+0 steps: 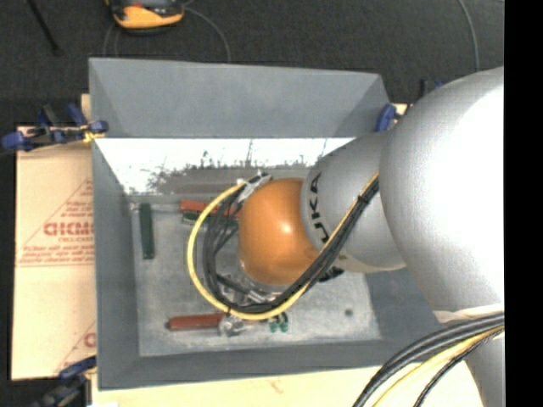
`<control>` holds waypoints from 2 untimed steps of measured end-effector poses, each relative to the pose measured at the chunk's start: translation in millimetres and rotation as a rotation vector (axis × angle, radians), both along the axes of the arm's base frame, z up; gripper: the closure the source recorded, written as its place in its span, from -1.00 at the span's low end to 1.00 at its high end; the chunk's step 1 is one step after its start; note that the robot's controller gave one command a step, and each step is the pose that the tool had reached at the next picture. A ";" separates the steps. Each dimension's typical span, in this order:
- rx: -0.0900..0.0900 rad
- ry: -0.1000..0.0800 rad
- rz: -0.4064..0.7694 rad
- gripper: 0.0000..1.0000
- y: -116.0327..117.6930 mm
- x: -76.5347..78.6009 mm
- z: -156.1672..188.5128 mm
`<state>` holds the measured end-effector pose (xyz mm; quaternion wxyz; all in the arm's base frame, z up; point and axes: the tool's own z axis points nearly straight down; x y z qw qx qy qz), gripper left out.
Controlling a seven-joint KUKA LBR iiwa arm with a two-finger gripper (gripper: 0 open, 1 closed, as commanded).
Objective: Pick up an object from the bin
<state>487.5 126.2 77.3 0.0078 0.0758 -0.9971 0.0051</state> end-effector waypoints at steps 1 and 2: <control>0.026 0.004 0.199 1.00 -15.1 42.7 0.0; 0.014 -0.025 0.059 1.00 -29.6 17.9 177.2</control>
Offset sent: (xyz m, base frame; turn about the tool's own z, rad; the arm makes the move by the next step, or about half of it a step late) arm 0.0160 -0.0296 0.1729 -0.0577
